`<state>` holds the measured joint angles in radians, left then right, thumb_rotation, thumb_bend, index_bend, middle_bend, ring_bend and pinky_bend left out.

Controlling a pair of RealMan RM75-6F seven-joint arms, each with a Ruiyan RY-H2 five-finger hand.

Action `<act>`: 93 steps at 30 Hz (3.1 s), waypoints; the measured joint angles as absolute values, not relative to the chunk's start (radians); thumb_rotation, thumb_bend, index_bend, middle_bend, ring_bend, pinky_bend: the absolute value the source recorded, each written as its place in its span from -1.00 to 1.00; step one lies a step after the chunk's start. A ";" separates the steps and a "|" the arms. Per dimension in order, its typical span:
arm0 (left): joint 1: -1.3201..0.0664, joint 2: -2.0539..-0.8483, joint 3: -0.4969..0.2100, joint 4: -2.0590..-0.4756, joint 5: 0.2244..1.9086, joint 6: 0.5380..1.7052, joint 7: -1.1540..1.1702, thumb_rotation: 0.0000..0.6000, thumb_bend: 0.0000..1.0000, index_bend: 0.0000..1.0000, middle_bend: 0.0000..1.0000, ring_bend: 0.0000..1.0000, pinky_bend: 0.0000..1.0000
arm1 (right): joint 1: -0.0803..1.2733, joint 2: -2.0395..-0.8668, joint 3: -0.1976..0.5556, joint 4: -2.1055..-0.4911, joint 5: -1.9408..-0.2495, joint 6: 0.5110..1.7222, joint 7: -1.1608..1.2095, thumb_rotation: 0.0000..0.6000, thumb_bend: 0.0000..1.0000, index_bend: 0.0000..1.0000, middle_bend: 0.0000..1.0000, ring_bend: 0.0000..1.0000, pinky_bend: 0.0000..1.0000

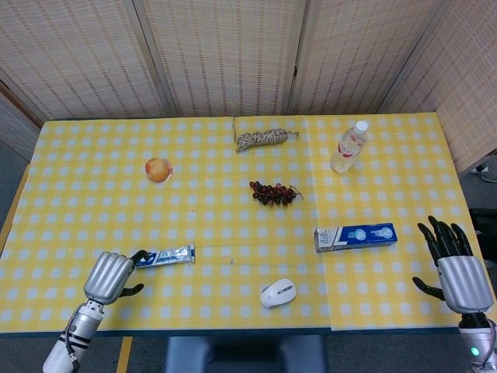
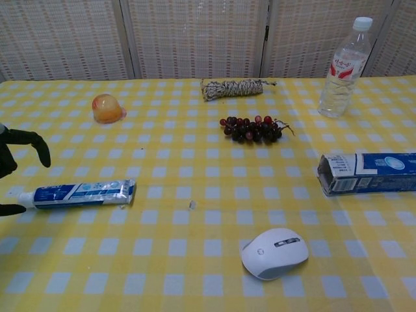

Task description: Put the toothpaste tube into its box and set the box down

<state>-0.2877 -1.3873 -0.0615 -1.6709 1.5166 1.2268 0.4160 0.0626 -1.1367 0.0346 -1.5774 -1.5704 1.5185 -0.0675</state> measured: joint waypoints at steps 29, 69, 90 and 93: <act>-0.472 -1.671 -0.160 -1.406 1.220 1.077 0.561 1.00 -0.62 -0.12 1.00 1.00 1.00 | 0.065 -1.122 0.054 -1.569 -1.531 1.506 -0.051 1.00 -0.71 -1.00 -1.00 -1.00 -1.00; -0.453 -1.587 -0.229 -1.596 1.378 1.310 -0.023 1.00 0.60 0.64 1.00 1.00 1.00 | 0.164 -1.160 0.037 -1.493 -1.587 1.361 -0.034 1.00 -0.71 -1.00 -1.00 -0.92 -1.00; -0.434 -1.476 -0.235 -1.775 1.339 1.286 -0.118 1.00 0.60 0.64 1.00 1.00 1.00 | 0.460 -1.276 0.108 -1.434 -1.274 0.880 -0.337 1.00 -0.71 -0.79 -0.91 -0.79 -1.00; -0.434 -1.472 -0.234 -1.775 1.337 1.284 -0.122 1.00 0.60 0.64 1.00 1.00 1.00 | 0.478 -1.291 0.110 -1.413 -1.212 0.852 -0.381 1.00 -0.71 -0.69 -0.84 -0.75 -1.00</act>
<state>-0.4338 -1.4716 -0.2342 -1.7750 1.3369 1.2839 -0.1216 0.4777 -1.2912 0.1102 -1.4129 -1.2124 0.8522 -0.3805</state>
